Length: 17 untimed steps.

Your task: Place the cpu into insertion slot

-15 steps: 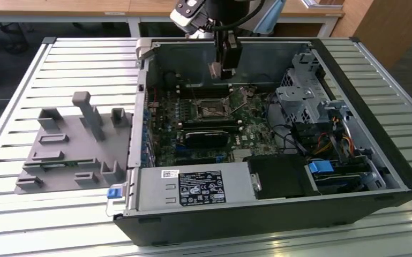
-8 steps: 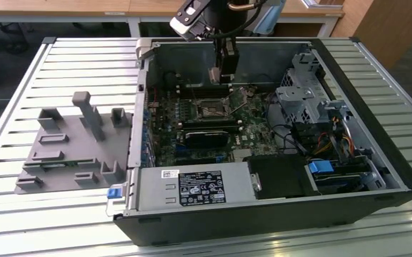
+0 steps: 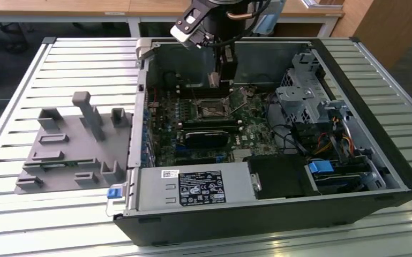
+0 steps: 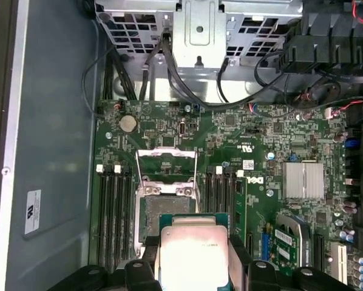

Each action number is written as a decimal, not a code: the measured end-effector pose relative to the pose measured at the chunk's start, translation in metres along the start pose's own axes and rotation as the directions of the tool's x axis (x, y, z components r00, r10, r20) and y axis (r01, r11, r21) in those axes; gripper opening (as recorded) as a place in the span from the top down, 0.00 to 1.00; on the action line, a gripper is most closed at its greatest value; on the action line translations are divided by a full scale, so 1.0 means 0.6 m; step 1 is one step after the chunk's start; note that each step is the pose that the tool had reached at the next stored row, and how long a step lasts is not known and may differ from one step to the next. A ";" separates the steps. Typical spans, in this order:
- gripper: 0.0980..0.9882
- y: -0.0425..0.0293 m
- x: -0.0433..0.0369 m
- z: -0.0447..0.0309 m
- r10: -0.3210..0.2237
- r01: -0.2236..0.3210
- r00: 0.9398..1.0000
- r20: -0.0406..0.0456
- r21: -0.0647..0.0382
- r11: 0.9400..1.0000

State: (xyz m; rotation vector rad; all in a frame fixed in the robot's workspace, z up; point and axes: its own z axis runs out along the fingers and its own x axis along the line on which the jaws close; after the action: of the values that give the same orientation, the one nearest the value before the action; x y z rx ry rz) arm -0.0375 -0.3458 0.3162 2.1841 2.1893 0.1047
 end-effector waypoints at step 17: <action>0.51 -0.003 0.001 0.034 -0.001 0.001 1.000 0.013 0.001 1.000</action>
State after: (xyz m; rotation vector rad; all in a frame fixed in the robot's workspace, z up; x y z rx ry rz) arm -0.0377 -0.3452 0.2957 2.1778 2.1840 0.0891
